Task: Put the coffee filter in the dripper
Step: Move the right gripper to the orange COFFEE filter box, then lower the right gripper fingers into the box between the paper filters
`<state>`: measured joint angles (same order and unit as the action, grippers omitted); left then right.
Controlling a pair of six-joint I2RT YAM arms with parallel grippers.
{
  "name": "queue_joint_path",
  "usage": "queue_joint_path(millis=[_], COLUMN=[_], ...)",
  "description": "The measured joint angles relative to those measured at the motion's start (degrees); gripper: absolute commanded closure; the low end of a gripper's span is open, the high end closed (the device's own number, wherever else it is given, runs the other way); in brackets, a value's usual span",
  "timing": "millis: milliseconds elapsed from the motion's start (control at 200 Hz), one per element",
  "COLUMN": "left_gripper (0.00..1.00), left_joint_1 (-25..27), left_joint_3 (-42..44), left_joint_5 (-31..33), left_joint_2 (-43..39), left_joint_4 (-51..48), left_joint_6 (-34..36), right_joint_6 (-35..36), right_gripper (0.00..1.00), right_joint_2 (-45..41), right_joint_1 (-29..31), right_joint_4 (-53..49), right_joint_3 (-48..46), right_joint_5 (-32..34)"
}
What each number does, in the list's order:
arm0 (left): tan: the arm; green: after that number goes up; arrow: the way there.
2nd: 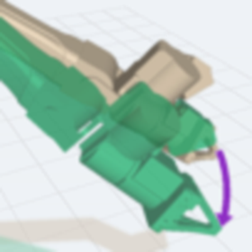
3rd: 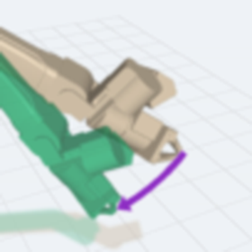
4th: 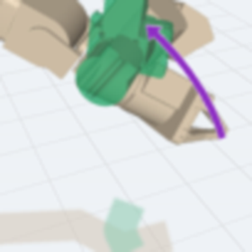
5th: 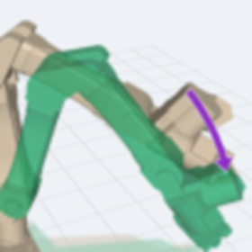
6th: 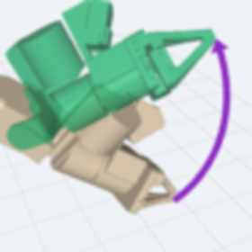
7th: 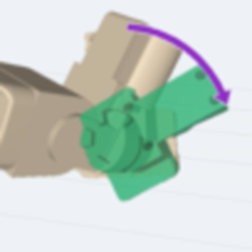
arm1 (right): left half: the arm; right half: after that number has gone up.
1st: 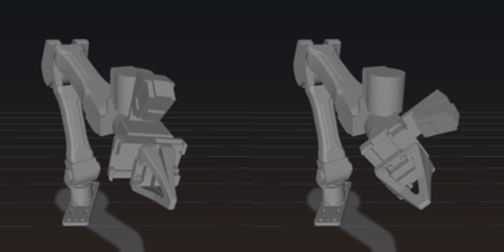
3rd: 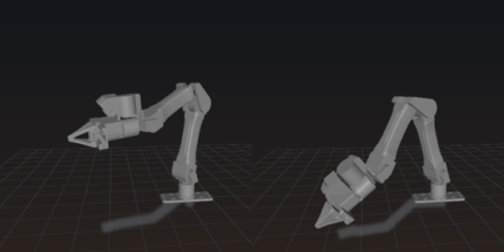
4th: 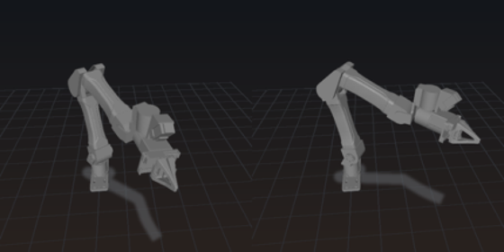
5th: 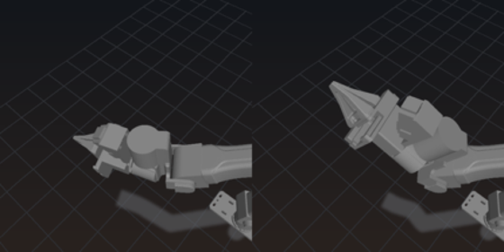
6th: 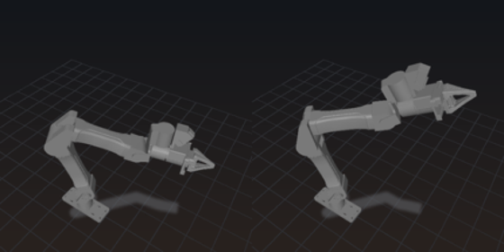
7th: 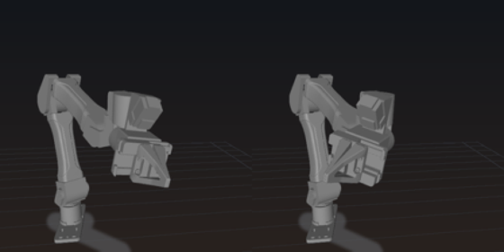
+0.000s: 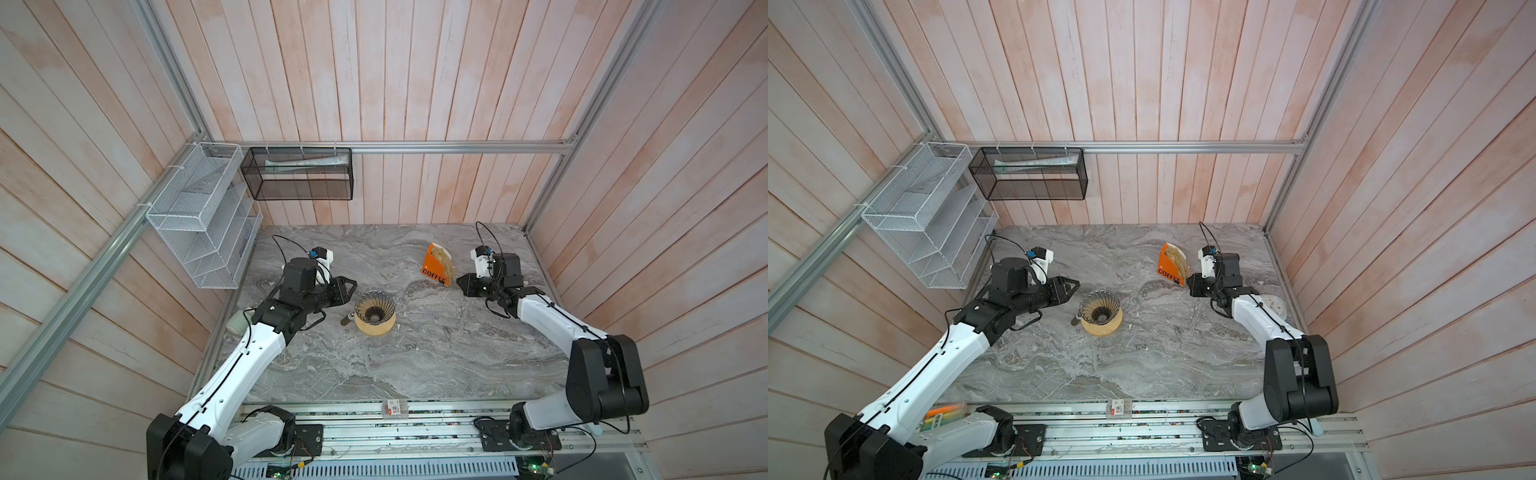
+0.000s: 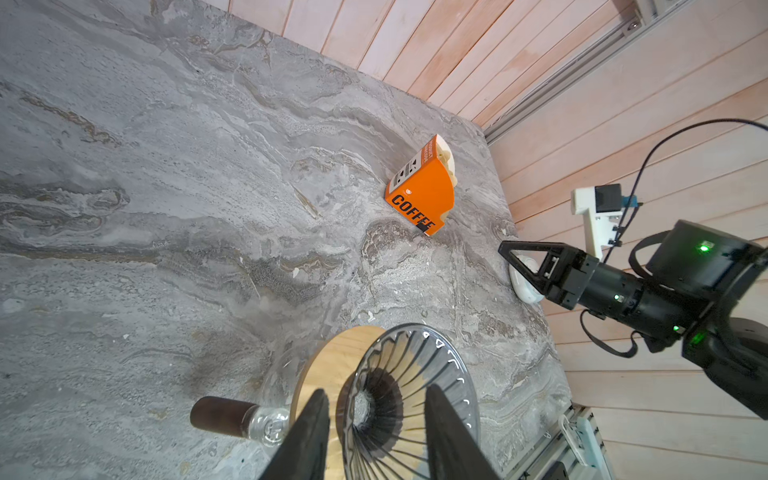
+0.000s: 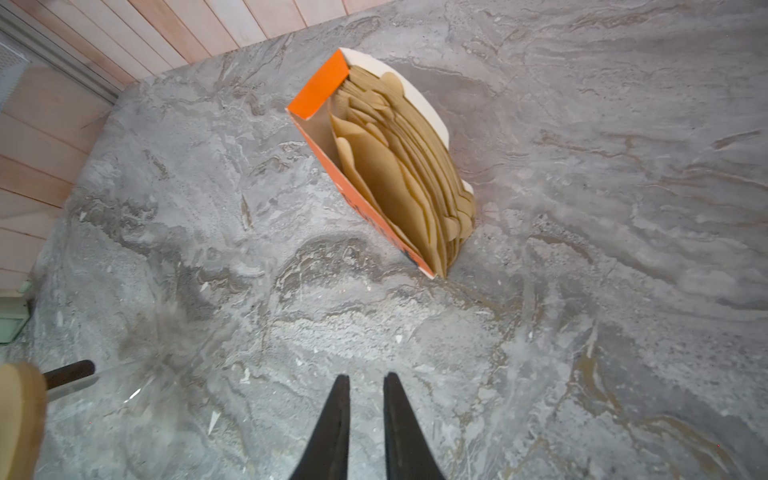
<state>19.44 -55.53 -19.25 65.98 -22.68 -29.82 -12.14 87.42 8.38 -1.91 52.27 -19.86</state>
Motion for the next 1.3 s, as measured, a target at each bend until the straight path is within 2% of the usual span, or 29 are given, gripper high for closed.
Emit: queue_joint_path(millis=[315,1295], left_gripper=[0.59,0.6], left_joint_1=[-1.1,-1.8], left_joint_3=[0.4,2.7], left_joint_5=[-0.6,-2.4], left_joint_2=[2.9,3.9], left_joint_4=[1.5,4.3], left_joint_6=[-0.2,-0.9], right_joint_6=[1.3,3.7], right_gripper=[0.83,0.82], right_joint_2=[11.9,22.1], right_joint_1=[-0.2,0.4], right_joint_4=[3.3,3.0], right_joint_3=[5.6,16.4], right_joint_5=[-2.4,-3.8])
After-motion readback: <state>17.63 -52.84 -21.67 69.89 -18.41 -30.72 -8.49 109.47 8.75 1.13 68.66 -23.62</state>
